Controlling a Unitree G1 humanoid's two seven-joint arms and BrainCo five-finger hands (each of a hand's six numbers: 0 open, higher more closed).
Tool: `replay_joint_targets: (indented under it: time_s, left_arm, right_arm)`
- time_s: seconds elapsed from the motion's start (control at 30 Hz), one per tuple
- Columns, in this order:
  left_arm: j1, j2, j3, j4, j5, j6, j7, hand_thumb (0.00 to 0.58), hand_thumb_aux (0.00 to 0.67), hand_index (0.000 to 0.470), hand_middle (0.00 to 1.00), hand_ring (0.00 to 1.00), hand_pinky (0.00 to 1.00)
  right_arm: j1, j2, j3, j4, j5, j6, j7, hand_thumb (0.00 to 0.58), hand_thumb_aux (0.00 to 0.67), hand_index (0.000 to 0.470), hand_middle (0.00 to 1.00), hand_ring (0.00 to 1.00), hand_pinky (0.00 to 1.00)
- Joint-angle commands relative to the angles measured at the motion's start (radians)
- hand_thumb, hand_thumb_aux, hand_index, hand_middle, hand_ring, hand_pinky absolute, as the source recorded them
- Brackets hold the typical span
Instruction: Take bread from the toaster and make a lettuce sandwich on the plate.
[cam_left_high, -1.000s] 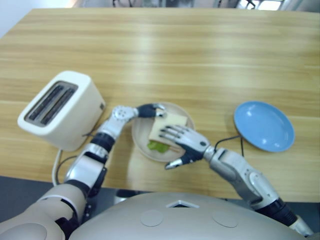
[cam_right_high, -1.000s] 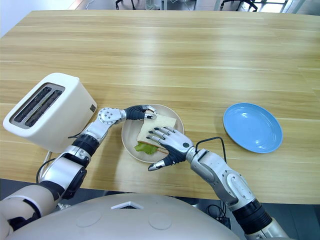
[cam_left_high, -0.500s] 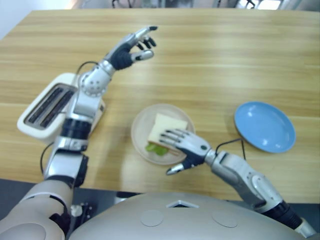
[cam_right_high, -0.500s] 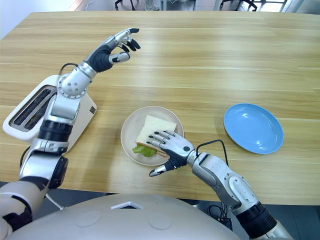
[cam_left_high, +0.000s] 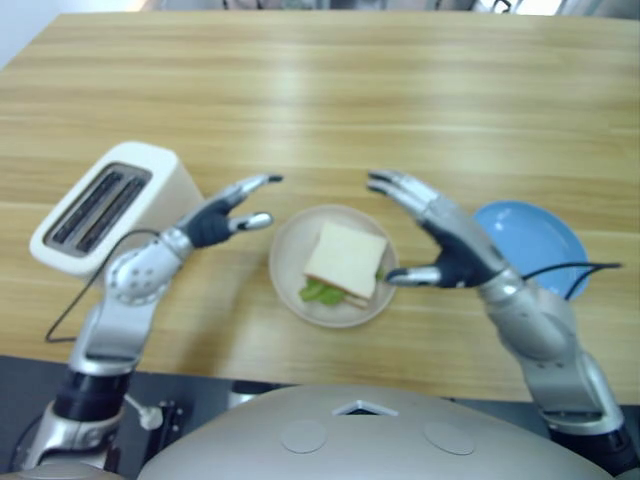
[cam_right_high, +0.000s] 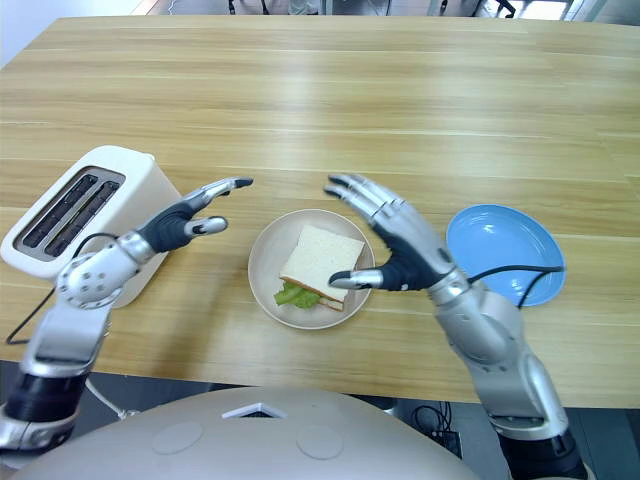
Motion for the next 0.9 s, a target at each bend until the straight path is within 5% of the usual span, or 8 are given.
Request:
replay_joint_targets:
  time_s: [0.03,0.27,0.37,0.57,0.9]
  left_arm:
    - [0.071,0.077,0.067,-0.067,-0.111,0.054,-0.104,0.000,0.000,0.000,0.00,0.00,0.00]
    - [0.271,0.268,0.104,-0.088,-0.172,0.007,-0.311,0.000,0.000,0.000,0.00,0.00,0.00]
    - [0.336,0.348,0.056,-0.076,-0.143,0.000,-0.391,0.000,0.000,0.000,0.00,0.00,0.00]
    - [0.221,0.342,-0.158,0.027,-0.054,-0.018,-0.426,0.000,0.000,0.000,0.00,0.00,0.00]
    - [-0.121,0.238,-0.502,0.319,0.187,-0.101,-0.485,0.000,0.000,0.000,0.00,0.00,0.00]
  right_arm:
    - [0.101,-0.072,-0.048,-0.028,0.078,0.057,0.129,0.000,0.000,0.000,0.00,0.00,0.00]
    - [0.461,-0.303,-0.019,0.103,0.038,0.083,0.402,0.000,0.000,0.000,0.00,0.00,0.00]
    - [0.519,-0.333,0.000,0.130,0.010,0.090,0.439,0.000,0.000,0.000,0.00,0.00,0.00]
    - [0.409,-0.303,0.124,0.154,-0.069,0.132,0.459,0.000,0.000,0.000,0.00,0.00,0.00]
    - [0.021,-0.153,0.428,0.406,-0.321,0.114,0.435,0.000,0.000,0.000,0.00,0.00,0.00]
